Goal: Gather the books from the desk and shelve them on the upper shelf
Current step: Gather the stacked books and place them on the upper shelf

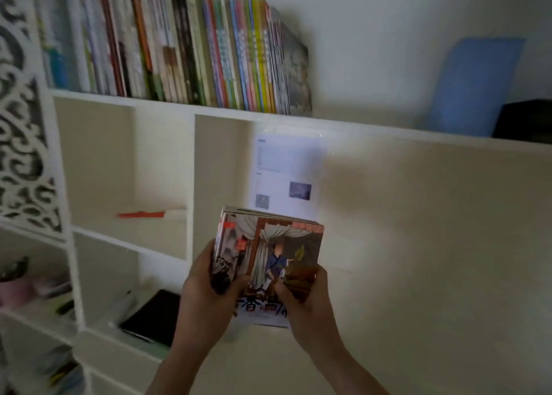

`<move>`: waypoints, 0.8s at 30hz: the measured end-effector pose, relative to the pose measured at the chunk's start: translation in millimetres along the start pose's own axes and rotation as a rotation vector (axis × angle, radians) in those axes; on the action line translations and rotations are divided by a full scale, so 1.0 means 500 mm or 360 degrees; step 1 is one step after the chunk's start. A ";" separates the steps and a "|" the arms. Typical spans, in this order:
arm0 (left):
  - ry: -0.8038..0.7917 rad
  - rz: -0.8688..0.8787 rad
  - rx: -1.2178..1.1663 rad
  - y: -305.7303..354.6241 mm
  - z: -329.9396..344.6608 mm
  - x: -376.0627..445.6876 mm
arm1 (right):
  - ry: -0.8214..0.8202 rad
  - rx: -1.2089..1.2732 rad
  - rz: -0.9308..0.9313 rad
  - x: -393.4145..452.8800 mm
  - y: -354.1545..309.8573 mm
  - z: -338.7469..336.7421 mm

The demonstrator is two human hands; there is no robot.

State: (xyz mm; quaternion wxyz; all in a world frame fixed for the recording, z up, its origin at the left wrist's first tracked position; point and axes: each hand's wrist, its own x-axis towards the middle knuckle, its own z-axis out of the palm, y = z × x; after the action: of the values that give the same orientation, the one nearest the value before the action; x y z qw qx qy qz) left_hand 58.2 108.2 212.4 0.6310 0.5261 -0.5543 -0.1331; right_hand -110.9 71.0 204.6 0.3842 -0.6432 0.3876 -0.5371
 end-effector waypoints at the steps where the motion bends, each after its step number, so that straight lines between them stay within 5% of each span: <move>1: 0.0057 0.0051 0.0006 0.025 -0.028 0.012 | -0.0020 0.0013 -0.0073 0.005 -0.038 0.013; 11: 0.0159 0.0628 -0.0174 0.389 -0.045 0.275 | 0.0250 -0.0114 -0.0865 0.181 -0.440 -0.100; 18: 0.0141 0.0781 -0.0239 0.480 0.089 0.475 | 0.0177 -0.0353 -0.0750 0.403 -0.530 -0.209; 24: 0.0170 0.0519 -0.0161 0.405 0.166 0.531 | 0.0041 -0.0451 -0.0422 0.498 -0.461 -0.224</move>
State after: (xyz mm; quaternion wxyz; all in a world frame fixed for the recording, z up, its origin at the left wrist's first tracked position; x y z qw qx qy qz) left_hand -2.8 -51.1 511.7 0.6985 0.4031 -0.5906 -0.0287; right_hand -171.1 -71.7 526.6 0.2109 -0.7292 0.3762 -0.5313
